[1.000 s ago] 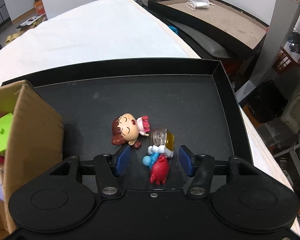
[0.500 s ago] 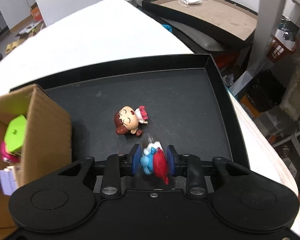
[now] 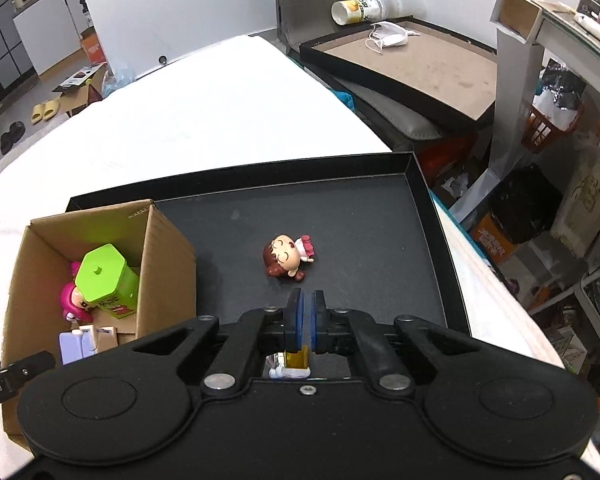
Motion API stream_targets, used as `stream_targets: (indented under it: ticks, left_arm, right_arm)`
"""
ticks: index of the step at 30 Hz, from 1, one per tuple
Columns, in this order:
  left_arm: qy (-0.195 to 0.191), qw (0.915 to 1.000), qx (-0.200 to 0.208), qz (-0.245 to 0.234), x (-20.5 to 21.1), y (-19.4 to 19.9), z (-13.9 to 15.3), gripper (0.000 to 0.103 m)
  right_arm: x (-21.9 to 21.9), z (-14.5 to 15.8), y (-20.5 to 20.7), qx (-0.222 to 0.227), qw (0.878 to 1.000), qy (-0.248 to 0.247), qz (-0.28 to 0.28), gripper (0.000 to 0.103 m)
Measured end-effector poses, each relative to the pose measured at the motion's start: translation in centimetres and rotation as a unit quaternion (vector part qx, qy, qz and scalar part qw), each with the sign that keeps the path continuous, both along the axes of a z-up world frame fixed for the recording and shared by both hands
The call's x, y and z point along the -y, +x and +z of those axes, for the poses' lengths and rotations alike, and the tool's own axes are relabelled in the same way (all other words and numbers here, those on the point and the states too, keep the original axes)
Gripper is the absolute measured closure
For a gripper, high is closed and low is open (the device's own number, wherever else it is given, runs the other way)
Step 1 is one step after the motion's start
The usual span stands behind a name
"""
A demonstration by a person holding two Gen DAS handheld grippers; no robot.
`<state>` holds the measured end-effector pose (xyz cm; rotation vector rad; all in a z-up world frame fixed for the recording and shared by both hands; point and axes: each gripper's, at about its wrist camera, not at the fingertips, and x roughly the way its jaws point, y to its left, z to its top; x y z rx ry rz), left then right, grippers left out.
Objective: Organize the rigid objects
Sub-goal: 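Reach the right gripper to the small red and blue figures and grasp them, then carry the small figures with the right gripper and release them into the box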
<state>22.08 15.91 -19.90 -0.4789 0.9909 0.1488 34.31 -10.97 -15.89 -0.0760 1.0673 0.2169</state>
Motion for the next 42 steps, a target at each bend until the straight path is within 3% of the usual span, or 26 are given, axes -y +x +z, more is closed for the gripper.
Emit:
stream_targets:
  ticks: [1, 3, 4, 5, 25, 27, 28, 29, 42]
  left_arm:
    - [0.0, 1.0, 0.001, -0.001, 0.0, -0.1, 0.0, 0.079]
    - [0.001, 1.0, 0.002, -0.002, 0.1, -0.1, 0.1, 0.079]
    - [0.001, 1.0, 0.002, -0.002, 0.1, -0.1, 0.1, 0.079]
    - [0.0, 1.0, 0.002, -0.002, 0.1, 0.0, 0.1, 0.079]
    - [-0.004, 1.0, 0.001, 0.0, -0.2, 0.0, 0.0, 0.079]
    - [-0.006, 1.0, 0.001, 0.0, -0.2, 0.0, -0.1, 0.079]
    - [-0.006, 1.0, 0.001, -0.001, -0.2, 0.0, -0.1, 0.079]
    - [-0.007, 1.0, 0.001, 0.0, -0.2, 0.0, -0.1, 0.079]
    - [-0.004, 1.0, 0.001, -0.001, -0.1, 0.0, -0.1, 0.079]
  right_arm:
    - [0.1, -0.3, 0.0, -0.004, 1.0, 0.001, -0.001, 0.094]
    - [0.1, -0.9, -0.1, -0.017, 1.0, 0.007, 0.001, 0.072]
    - [0.0, -1.2, -0.4, -0.021, 1.0, 0.007, 0.004, 0.056]
    - [-0.2, -1.5, -0.6, -0.023, 1.0, 0.003, 0.007, 0.053]
    - [-1.9, -6.9, -1.4, -0.088, 0.996, -0.026, 0.021, 0.053]
    - [-2.0, -7.5, -1.5, -0.103, 0.994, -0.029, 0.024, 0.055]
    - [-2.0, -7.8, -1.5, -0.111, 0.993, -0.033, 0.024, 0.068]
    - [-2.0, -7.8, -1.6, -0.112, 0.993, -0.035, 0.025, 0.073]
    - [-1.8, -3.4, -2.6, -0.064, 0.997, -0.018, 0.047, 0.074]
